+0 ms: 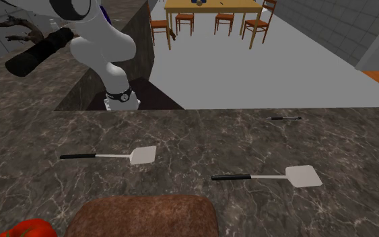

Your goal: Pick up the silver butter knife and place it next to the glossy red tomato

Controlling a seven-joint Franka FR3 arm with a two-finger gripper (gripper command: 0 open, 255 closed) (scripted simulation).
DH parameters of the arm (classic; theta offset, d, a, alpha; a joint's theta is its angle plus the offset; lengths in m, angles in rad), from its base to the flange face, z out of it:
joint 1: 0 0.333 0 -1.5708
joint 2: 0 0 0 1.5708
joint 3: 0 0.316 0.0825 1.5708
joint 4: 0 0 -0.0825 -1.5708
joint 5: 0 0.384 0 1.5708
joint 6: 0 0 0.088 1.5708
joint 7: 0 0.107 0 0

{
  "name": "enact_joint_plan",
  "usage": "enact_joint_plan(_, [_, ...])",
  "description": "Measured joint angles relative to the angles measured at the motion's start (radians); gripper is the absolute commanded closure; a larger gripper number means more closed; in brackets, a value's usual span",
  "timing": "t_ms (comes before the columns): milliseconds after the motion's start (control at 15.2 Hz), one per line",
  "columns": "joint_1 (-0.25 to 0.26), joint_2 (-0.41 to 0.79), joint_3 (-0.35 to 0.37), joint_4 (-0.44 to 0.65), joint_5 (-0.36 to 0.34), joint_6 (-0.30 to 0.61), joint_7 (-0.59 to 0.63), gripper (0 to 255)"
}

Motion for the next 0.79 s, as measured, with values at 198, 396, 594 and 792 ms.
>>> enact_joint_plan(198, [-0.084,0.112,0.005,0.182,0.029,-0.079,-0.03,255])
enact_joint_plan(396, [-0.144,0.198,0.013,0.319,0.048,-0.133,-0.042,255])
enact_joint_plan(594, [-0.134,0.189,0.011,0.262,0.047,-0.089,-0.057,255])
enact_joint_plan(792, [-0.123,0.182,0.009,0.205,0.047,-0.043,-0.071,255])
